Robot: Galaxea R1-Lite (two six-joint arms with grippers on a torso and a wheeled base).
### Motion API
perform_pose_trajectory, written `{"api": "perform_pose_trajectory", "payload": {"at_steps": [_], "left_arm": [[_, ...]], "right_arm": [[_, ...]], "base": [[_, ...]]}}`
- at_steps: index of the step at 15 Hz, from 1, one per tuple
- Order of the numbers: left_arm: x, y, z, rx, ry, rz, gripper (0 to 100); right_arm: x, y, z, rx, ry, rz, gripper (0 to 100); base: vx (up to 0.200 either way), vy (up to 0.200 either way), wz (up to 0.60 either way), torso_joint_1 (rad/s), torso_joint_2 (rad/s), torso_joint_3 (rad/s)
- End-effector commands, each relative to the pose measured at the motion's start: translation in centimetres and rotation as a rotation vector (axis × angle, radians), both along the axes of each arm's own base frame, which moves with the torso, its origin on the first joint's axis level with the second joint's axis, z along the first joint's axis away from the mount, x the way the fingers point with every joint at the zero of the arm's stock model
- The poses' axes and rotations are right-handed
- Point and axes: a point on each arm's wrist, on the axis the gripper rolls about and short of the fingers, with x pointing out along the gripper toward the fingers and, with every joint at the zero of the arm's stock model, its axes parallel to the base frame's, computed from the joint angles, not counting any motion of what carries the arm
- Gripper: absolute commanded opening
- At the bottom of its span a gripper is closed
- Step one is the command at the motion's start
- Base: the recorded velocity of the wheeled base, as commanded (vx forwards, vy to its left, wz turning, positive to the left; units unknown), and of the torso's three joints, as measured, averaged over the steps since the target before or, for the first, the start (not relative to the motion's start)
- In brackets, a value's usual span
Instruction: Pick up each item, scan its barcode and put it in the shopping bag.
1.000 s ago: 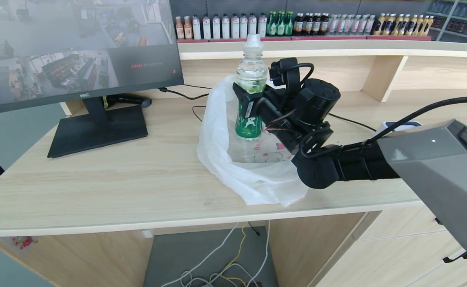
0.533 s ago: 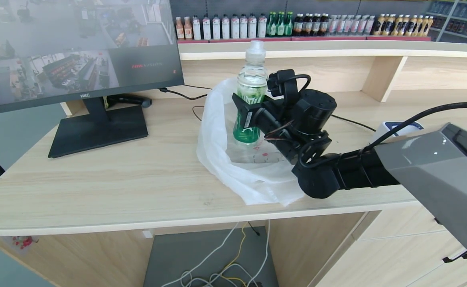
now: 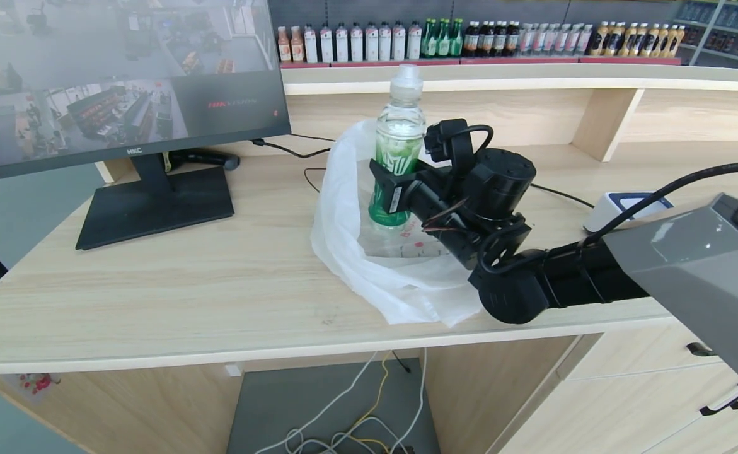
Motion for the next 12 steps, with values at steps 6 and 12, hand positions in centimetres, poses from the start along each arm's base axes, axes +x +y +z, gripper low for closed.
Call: {"api": "perform_pose_trajectory", "payload": {"at_steps": [6,12], "left_arm": [[0.00,0.00,0.00,0.000,0.000,0.001,100],[0.00,0.00,0.00,0.000,0.000,0.001,100]], "right_arm": [[-0.12,-0.14,-0.20,-0.007,0.006,0.000,100],[-0.35,-0.29,-0.03,-0.006,0.007,0.002,100]], "base": [[0.000,0.000,0.00,0.000,0.00,0.000],[0.000,0.000,0.00,0.000,0.00,0.000]]}}
